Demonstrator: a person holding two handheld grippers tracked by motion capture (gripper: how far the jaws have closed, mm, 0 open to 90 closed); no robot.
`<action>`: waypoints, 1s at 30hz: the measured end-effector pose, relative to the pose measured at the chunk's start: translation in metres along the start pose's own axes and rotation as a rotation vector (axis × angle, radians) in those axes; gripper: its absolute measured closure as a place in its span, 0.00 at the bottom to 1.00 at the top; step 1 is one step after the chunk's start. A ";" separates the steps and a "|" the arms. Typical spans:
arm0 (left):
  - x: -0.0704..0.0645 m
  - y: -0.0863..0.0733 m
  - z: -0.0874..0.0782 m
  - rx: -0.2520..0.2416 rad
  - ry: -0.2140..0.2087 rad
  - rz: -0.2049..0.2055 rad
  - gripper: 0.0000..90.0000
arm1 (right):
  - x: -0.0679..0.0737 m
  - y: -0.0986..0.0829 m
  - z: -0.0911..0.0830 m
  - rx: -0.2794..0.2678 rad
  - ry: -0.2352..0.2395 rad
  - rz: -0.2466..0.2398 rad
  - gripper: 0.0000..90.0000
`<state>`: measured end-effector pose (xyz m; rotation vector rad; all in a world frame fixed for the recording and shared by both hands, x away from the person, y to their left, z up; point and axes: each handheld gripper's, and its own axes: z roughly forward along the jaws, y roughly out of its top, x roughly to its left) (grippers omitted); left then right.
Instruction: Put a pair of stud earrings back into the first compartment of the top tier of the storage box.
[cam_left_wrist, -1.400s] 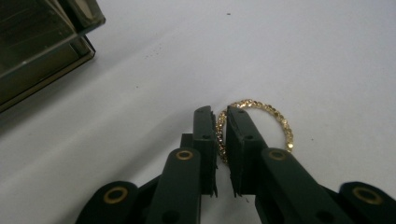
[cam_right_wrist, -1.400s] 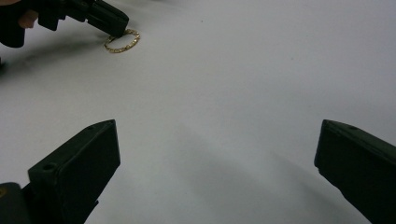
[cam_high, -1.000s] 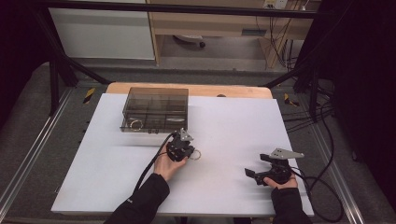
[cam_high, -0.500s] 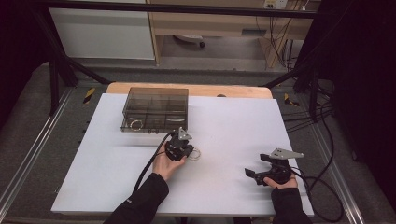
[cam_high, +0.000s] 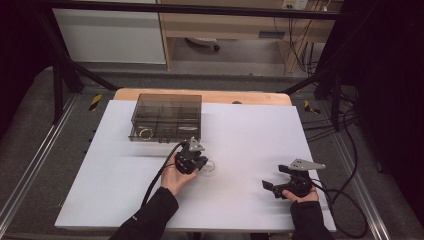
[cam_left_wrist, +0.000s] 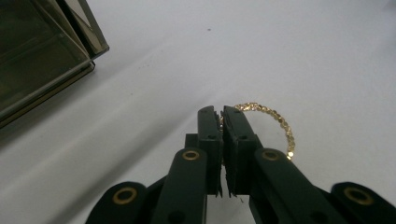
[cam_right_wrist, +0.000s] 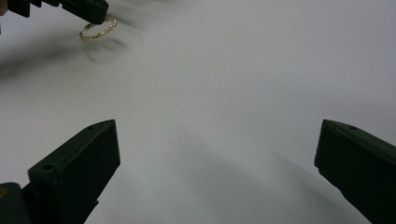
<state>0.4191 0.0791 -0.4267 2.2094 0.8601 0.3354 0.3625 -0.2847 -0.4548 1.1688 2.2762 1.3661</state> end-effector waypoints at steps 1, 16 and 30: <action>-0.002 -0.001 -0.001 -0.003 -0.003 -0.014 0.96 | 0.000 0.000 0.000 0.000 0.000 0.000 0.01; -0.003 -0.009 -0.014 -0.003 -0.021 0.001 0.96 | 0.000 0.000 0.000 0.003 -0.001 0.001 0.01; 0.000 -0.015 -0.027 -0.009 -0.020 0.000 0.96 | 0.000 0.000 0.000 0.005 -0.002 0.000 0.01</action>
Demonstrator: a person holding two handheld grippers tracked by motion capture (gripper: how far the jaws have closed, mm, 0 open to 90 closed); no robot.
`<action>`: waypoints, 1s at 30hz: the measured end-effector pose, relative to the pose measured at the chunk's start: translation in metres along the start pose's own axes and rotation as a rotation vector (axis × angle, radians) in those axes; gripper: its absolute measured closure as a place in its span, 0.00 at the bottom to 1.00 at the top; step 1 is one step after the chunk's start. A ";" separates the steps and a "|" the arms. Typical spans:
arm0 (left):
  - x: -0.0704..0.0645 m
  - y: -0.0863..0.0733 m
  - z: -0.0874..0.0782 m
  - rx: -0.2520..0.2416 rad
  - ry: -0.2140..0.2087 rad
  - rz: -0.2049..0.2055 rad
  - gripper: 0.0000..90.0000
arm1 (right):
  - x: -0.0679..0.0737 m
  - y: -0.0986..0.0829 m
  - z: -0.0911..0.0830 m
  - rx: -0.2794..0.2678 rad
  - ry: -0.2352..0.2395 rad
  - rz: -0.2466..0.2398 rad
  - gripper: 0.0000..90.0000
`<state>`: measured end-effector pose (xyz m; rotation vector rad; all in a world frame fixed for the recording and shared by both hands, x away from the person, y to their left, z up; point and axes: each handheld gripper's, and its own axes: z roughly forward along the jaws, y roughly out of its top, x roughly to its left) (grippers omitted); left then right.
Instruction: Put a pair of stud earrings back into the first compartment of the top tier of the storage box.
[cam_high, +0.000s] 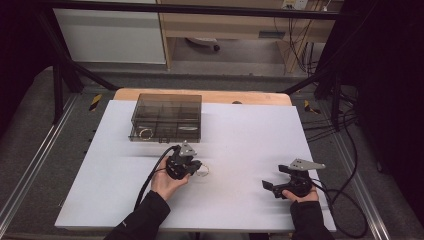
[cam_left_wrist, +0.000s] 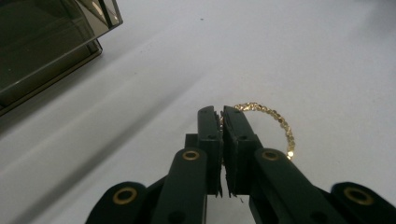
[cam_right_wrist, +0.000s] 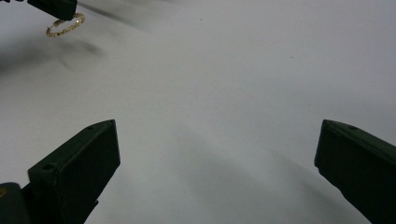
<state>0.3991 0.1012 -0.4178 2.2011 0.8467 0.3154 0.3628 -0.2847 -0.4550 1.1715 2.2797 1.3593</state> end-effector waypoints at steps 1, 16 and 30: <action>0.000 0.000 -0.001 -0.001 -0.001 0.000 0.96 | 0.000 0.000 0.000 0.000 0.000 0.000 0.01; 0.008 -0.003 -0.019 -0.008 0.016 -0.004 0.96 | 0.000 0.000 0.000 0.001 -0.001 0.000 0.01; 0.017 -0.010 -0.040 -0.015 0.032 -0.010 0.96 | 0.000 0.000 0.000 0.001 -0.001 -0.001 0.01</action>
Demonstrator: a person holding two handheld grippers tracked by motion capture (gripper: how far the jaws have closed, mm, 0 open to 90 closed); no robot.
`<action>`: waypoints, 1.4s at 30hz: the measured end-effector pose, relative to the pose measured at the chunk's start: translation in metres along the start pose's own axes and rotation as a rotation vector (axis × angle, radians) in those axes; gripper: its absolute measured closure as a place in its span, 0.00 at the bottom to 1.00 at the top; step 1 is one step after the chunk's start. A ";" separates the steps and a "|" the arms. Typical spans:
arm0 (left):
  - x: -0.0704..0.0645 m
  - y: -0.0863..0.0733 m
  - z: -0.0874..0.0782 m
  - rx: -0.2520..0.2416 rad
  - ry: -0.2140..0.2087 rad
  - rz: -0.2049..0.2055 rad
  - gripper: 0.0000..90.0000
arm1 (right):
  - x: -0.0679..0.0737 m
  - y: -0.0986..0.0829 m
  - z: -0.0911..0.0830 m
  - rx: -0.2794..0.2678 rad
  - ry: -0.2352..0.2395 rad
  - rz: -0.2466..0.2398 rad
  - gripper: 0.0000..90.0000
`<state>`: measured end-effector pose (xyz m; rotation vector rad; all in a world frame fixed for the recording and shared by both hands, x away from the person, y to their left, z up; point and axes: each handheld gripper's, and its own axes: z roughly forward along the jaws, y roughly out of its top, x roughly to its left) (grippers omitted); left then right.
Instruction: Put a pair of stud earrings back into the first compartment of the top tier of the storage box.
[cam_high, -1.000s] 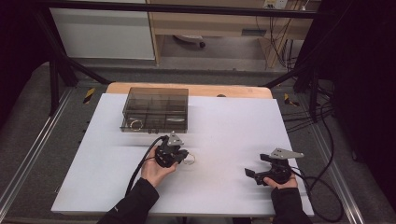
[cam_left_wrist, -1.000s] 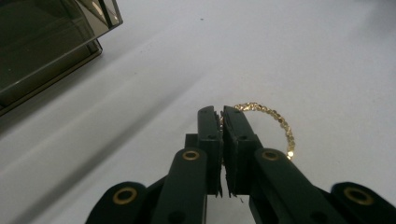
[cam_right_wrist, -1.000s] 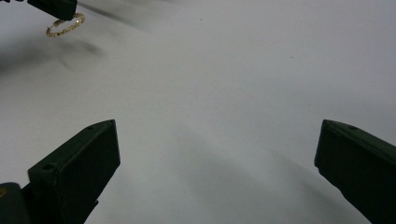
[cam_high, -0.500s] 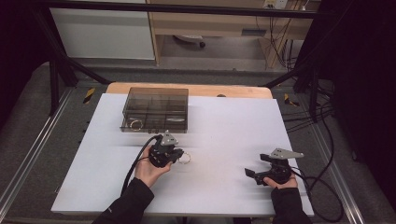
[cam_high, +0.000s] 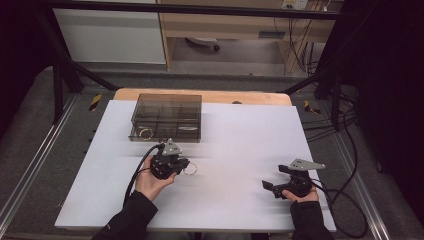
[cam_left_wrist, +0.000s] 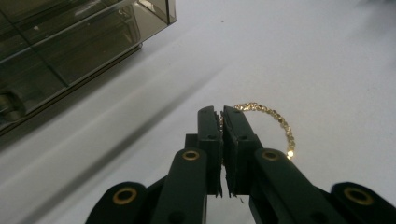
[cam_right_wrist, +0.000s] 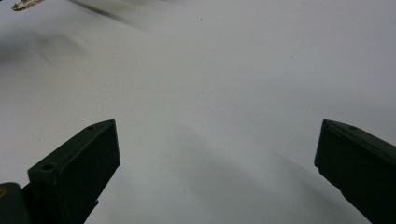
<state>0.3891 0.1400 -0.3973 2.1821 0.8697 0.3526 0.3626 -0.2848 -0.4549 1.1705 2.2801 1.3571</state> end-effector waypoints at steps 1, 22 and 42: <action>0.001 0.000 -0.001 -0.002 0.001 -0.002 0.96 | 0.000 0.000 0.000 -0.002 0.000 0.003 0.01; 0.021 -0.010 -0.024 -0.001 0.034 -0.029 0.96 | 0.000 0.000 0.000 -0.003 0.000 0.004 0.01; 0.046 -0.010 -0.051 -0.015 0.092 -0.058 0.96 | 0.000 0.000 0.000 0.000 -0.001 0.003 0.01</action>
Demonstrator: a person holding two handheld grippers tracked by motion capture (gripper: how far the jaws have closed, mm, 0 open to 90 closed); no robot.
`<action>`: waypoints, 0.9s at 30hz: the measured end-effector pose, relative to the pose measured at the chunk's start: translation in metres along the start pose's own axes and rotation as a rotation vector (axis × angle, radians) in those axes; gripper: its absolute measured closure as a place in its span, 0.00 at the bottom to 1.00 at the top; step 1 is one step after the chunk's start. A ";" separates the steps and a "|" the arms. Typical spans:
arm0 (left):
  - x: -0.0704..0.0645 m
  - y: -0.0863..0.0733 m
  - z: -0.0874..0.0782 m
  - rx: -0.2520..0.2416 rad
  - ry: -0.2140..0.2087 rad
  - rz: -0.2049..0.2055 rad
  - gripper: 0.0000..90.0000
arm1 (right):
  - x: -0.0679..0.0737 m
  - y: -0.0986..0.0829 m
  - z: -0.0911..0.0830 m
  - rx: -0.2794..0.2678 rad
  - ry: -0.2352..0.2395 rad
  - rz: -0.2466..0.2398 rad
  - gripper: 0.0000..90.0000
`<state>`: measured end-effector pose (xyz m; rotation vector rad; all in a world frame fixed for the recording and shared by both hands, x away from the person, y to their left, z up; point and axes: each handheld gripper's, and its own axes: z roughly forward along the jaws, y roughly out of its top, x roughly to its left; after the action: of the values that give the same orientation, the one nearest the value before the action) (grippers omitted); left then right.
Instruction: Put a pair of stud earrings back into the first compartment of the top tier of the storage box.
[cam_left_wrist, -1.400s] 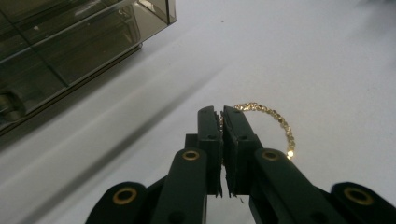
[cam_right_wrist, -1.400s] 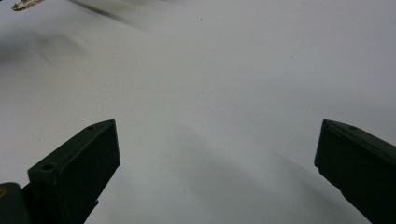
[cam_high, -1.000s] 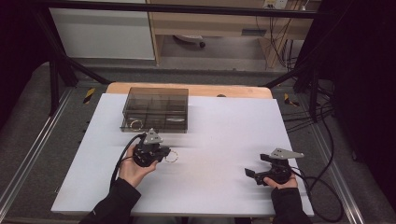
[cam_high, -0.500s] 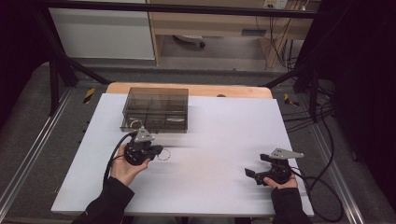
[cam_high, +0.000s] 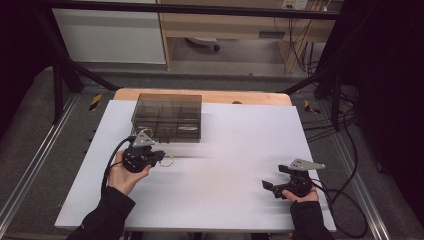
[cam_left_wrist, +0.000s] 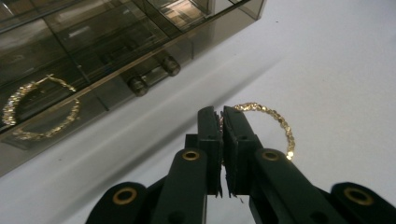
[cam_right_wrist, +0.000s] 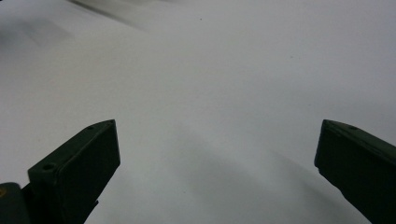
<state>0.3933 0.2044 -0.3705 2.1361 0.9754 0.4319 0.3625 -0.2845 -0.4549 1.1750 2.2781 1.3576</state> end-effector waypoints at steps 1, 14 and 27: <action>0.002 0.000 -0.001 0.003 0.004 0.002 0.96 | 0.000 0.000 0.000 0.000 0.000 0.000 0.01; 0.019 0.006 -0.015 0.001 0.041 -0.015 0.96 | 0.000 0.000 0.000 0.001 0.000 -0.001 0.01; 0.035 0.015 -0.025 -0.004 0.080 -0.038 0.96 | 0.000 0.000 0.000 -0.002 0.000 0.000 0.01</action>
<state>0.4098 0.2369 -0.3426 2.1069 1.0573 0.5038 0.3624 -0.2844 -0.4550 1.1744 2.2763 1.3592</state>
